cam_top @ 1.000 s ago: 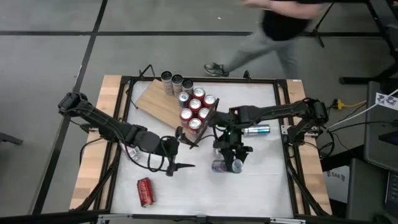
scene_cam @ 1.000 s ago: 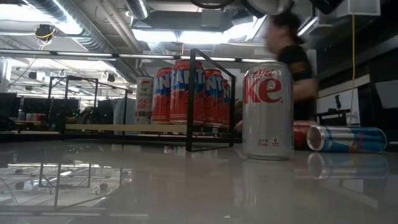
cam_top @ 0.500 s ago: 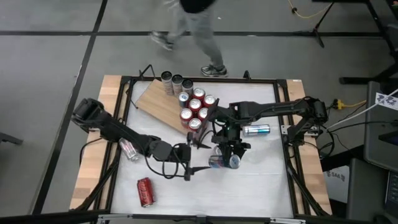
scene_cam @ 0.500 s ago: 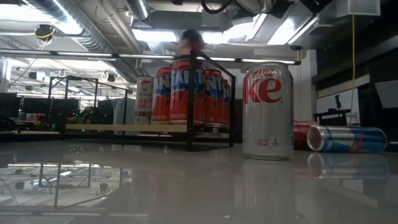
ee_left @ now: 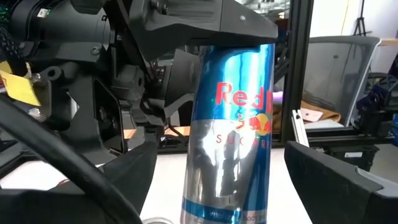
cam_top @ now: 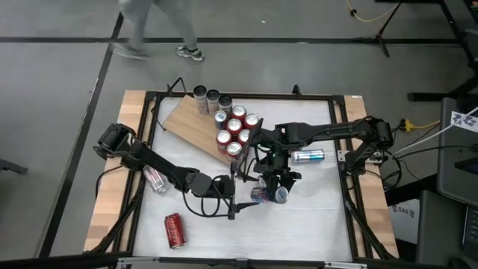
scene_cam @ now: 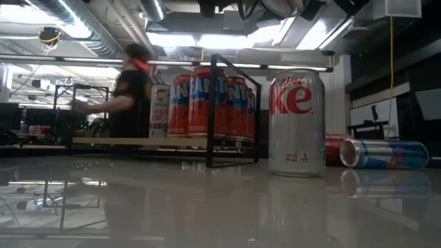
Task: Pick and place cans onto a shelf
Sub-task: Put the bottom blue and white soda can on the shelf aligned with the other blue and white soda cans
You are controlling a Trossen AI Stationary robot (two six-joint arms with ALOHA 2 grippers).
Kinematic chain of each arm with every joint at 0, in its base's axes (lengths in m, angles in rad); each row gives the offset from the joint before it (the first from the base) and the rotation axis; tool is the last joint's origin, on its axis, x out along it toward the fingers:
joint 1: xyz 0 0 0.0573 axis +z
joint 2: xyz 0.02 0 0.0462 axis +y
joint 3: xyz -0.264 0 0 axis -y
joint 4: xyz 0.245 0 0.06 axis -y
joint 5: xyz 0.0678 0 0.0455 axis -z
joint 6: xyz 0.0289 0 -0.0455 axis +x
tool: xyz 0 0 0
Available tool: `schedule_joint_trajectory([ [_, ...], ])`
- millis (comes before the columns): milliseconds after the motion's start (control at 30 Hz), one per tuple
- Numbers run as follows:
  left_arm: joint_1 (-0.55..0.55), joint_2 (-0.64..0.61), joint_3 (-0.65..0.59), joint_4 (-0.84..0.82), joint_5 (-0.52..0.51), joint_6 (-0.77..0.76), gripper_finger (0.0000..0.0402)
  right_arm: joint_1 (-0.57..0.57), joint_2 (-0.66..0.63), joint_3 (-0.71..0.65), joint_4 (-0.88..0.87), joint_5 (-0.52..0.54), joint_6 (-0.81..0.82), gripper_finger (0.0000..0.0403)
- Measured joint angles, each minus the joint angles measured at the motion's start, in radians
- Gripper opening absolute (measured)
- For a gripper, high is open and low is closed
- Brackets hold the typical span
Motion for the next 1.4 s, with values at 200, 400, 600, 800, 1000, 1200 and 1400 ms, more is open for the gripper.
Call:
schedule_joint_trajectory([
  [200, 0.006, 0.024, 0.0, 0.035, 0.003, -0.002, 0.0346, 0.0, 0.0, 0.0, 0.0, 0.002, 0.003, 0.0241],
  [400, 0.006, 0.025, 0.0, 0.06, 0.007, -0.008, 0.0346, 0.0, 0.0, 0.0, 0.002, 0.002, 0.004, 0.0241],
  [600, 0.001, 0.025, 0.0, 0.066, 0.014, -0.026, 0.0346, 0.0, 0.0, 0.0, 0.003, 0.003, 0.004, 0.0241],
  [800, -0.029, 0.005, 0.0, -0.016, -0.122, 0.027, 0.0346, 0.001, 0.0, 0.0, 0.003, 0.004, 0.003, 0.0241],
  [1000, -0.076, -0.086, 0.0, -0.268, -0.291, 0.023, 0.0346, 0.0, 0.0, 0.0, 0.005, 0.009, 0.001, 0.0241],
  [1200, -0.136, -0.187, 0.0, -0.44, -0.474, 0.013, 0.0346, 0.0, -0.001, 0.001, 0.008, 0.004, -0.002, 0.0241],
  [1400, -0.191, -0.257, -0.001, -0.534, -0.666, 0.015, 0.0346, 0.0, -0.001, 0.001, 0.006, 0.009, -0.002, 0.0241],
])
